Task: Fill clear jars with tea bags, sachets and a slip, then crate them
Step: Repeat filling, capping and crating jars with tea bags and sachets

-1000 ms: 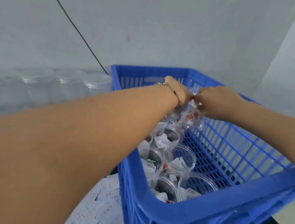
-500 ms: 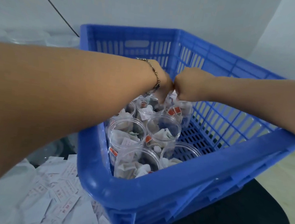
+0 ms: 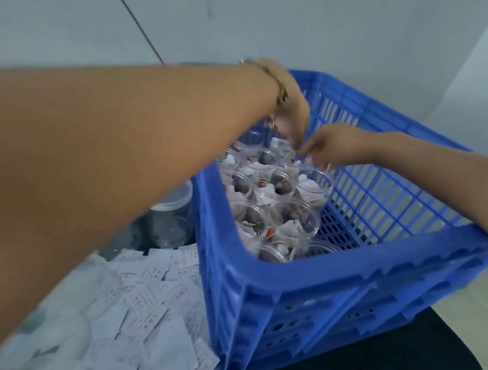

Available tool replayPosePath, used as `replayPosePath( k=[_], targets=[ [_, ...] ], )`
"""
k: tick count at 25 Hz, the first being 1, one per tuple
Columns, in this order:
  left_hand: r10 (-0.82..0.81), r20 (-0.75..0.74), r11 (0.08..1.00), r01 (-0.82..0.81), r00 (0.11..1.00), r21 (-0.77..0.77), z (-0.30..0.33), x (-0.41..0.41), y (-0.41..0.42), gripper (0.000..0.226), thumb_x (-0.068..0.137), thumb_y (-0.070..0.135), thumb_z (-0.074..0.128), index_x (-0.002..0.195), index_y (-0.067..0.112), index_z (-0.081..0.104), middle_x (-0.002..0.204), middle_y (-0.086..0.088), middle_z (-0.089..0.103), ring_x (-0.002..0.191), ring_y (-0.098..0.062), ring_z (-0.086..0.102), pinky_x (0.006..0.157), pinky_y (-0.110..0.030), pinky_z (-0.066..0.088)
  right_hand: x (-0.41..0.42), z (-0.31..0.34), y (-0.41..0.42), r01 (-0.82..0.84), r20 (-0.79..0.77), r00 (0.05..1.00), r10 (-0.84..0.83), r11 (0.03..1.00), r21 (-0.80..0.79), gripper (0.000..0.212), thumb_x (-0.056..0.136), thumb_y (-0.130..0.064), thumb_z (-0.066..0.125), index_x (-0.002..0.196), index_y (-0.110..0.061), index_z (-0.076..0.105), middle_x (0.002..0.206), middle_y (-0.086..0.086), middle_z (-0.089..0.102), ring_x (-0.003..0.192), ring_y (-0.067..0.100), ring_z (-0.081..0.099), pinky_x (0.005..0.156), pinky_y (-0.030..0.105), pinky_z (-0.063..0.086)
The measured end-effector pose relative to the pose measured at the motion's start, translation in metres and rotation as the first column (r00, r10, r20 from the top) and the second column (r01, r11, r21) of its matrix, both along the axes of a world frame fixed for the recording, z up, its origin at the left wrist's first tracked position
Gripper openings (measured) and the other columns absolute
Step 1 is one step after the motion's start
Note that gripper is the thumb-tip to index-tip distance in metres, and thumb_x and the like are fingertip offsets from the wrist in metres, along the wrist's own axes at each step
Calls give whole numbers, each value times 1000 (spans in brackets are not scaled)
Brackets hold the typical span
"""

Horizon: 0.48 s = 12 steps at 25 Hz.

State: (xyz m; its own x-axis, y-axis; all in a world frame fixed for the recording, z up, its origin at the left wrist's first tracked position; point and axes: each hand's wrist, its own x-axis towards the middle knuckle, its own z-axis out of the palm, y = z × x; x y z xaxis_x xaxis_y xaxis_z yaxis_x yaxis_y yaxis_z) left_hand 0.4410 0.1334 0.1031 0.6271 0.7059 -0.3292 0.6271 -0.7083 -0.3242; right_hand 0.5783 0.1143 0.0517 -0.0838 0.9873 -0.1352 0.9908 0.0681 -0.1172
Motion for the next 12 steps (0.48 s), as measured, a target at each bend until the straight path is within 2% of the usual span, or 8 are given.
replayPosePath(
  k=[2, 5, 7, 9, 12],
  targets=[
    [42, 167, 997, -51, 985, 50, 37, -43, -13, 50, 93, 46, 53, 130, 13, 56, 131, -10, 58, 110, -24, 53, 105, -44, 40, -3, 22, -7, -51, 16, 999, 49, 993, 109, 36, 87, 1, 49, 114, -14, 67, 78, -1, 69, 66, 5, 63, 58, 16, 44],
    [193, 338, 974, -221, 921, 45, 77, -128, -42, 45, 91, 43, 59, 126, 15, 59, 122, -10, 63, 110, -26, 56, 98, -37, 40, -25, 54, -24, -126, -22, 992, 126, 992, 11, 47, 81, 18, 43, 114, -7, 65, 87, 3, 69, 67, 8, 64, 51, 17, 48],
    [320, 355, 932, -359, 879, 48, 85, -185, -61, 43, 90, 39, 62, 127, 16, 59, 118, -9, 65, 109, -26, 58, 95, -32, 38, -52, 76, -39, -189, 2, 982, 189, 982, 12, 42, 82, 14, 54, 115, -9, 65, 91, 3, 70, 76, 15, 64, 63, 21, 50],
    [442, 345, 882, -472, 828, 2, 82, -234, -79, 44, 90, 39, 62, 128, 19, 57, 113, -6, 66, 105, -24, 61, 98, -30, 39, -88, 97, -53, -281, 76, 959, 273, 950, 134, 35, 85, 2, 61, 116, -14, 66, 102, 1, 69, 86, 13, 59, 76, 22, 42],
    [563, 332, 813, -581, 757, -53, 66, -285, -96, 41, 90, 39, 62, 127, 22, 57, 89, 8, 63, 95, -18, 61, 102, -43, 44, -150, 111, -64, -372, 167, 927, 336, 883, 287, 31, 88, -10, 61, 117, -17, 66, 115, 4, 66, 100, 18, 57, 81, 23, 38]
  ],
)
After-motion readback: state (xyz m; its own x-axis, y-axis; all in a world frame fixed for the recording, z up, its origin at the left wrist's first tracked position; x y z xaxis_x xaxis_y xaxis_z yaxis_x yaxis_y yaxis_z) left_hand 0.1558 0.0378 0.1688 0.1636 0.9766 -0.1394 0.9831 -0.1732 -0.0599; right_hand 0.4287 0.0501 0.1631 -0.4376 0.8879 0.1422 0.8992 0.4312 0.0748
